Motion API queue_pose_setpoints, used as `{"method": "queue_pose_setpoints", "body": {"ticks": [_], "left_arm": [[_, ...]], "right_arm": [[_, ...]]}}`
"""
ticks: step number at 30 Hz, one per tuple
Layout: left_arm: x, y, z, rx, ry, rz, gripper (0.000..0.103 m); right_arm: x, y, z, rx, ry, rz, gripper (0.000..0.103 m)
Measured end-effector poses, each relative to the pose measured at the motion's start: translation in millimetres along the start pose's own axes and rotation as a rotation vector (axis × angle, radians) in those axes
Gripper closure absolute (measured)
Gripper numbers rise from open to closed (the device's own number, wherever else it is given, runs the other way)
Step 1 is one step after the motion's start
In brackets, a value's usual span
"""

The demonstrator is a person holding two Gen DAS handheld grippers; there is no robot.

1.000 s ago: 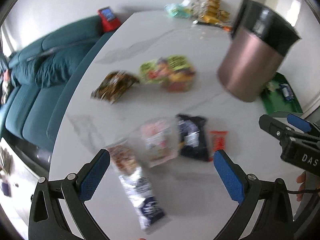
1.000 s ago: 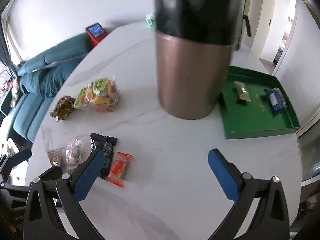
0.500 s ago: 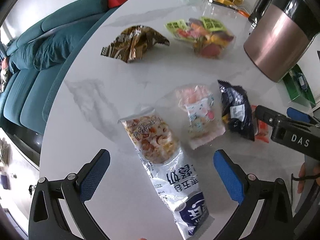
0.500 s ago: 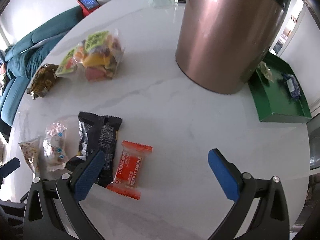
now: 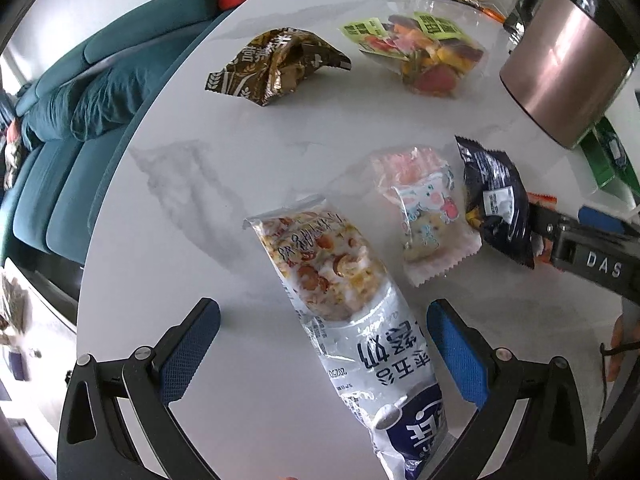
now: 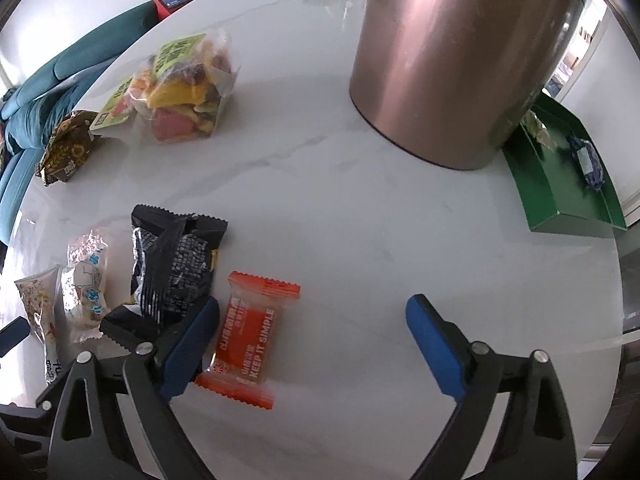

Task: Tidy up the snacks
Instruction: 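Grasp the white-and-blue snack bag with the left gripper while the right gripper grasps the orange packet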

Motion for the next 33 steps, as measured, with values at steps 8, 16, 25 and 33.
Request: {"method": "queue_pose_setpoints", "body": {"ticks": [8,16,25,33], "left_arm": [[5.6,5.8,-4.6,-0.002,-0.005,0.036,0.003],[10.8,11.3,-15.8,0.01,0.001,0.06,0.022],[16.1,15.2,-27.4,0.023,0.004,0.064,0.06],[16.7,19.5,-32.5,0.018,0.033,0.058,0.066]], "right_arm": [[-19.5,5.3,-2.1,-0.006,-0.033,-0.035,0.0],[-42.5,8.1,-2.1,-0.017,-0.066,-0.092,0.077],[-47.1,11.2,-2.4,-0.014,-0.076,-0.117,0.102],[-36.4,15.1,-11.9,0.001,-0.105,-0.096,0.103]]}}
Point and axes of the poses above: each gripper's, at about its wrist camera, not at the fingertips, and z roughly the way its jaws point, x to its right, y to its underside, the point moved 9 cm from there along z, roughly the way its jaws point, and after that the axes turned 15 degrees about -y, right-handed, at the moved point
